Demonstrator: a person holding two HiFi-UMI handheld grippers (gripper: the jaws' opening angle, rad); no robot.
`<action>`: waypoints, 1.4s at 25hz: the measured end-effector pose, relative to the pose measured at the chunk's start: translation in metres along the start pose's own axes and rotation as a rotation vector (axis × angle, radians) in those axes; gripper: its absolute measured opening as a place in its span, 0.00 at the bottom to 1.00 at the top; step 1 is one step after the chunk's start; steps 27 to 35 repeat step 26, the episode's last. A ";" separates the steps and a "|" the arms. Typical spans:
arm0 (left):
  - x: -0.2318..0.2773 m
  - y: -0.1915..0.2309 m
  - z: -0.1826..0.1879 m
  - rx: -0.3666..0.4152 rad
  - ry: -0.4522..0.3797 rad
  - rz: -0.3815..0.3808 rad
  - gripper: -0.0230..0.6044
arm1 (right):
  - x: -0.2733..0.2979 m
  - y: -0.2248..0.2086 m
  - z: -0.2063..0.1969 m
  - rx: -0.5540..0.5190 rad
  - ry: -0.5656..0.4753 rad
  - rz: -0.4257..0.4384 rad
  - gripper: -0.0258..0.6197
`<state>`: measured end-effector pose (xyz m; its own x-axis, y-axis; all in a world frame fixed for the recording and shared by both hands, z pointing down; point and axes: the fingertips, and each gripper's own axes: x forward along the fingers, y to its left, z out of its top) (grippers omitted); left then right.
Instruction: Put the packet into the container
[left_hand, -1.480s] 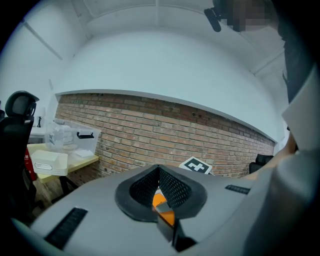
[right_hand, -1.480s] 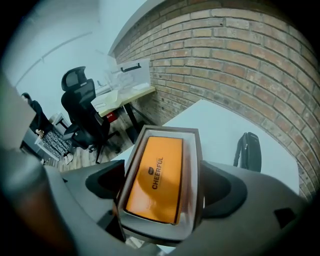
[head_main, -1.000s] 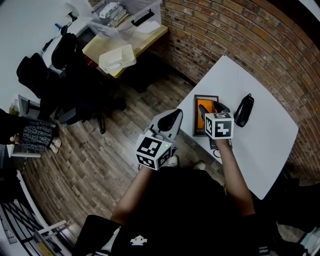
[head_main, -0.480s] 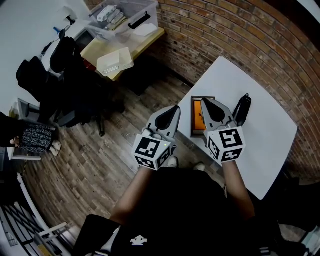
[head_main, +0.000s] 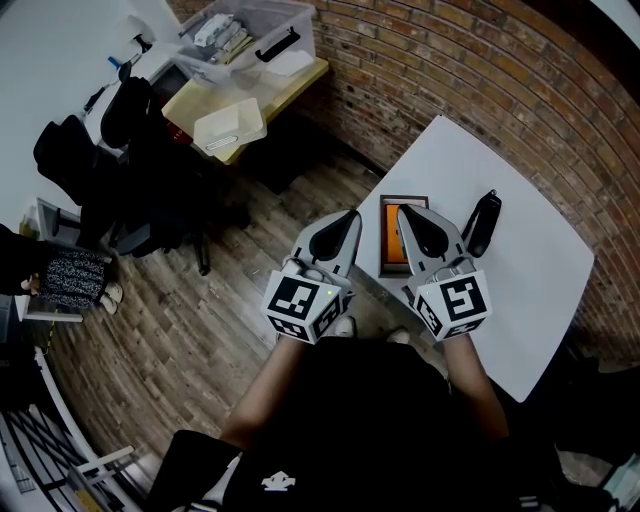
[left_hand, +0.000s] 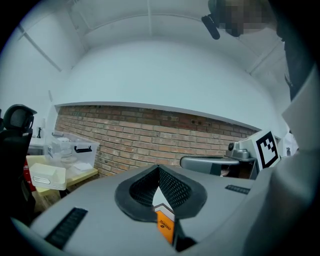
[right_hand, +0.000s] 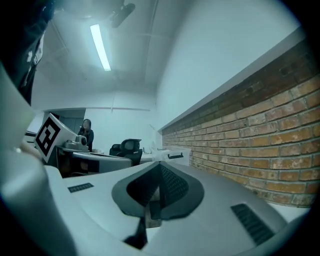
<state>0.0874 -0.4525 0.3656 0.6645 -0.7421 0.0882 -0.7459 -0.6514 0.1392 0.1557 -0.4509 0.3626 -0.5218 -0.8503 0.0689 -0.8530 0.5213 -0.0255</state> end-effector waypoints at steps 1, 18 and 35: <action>0.001 -0.001 0.001 0.001 -0.001 0.000 0.05 | 0.000 0.000 0.000 -0.008 0.002 0.003 0.05; 0.004 -0.011 0.003 0.021 -0.018 -0.001 0.05 | -0.004 0.006 0.001 -0.017 -0.006 0.027 0.05; 0.005 -0.013 0.004 -0.001 -0.014 -0.001 0.05 | -0.003 0.004 -0.002 -0.019 0.012 0.028 0.05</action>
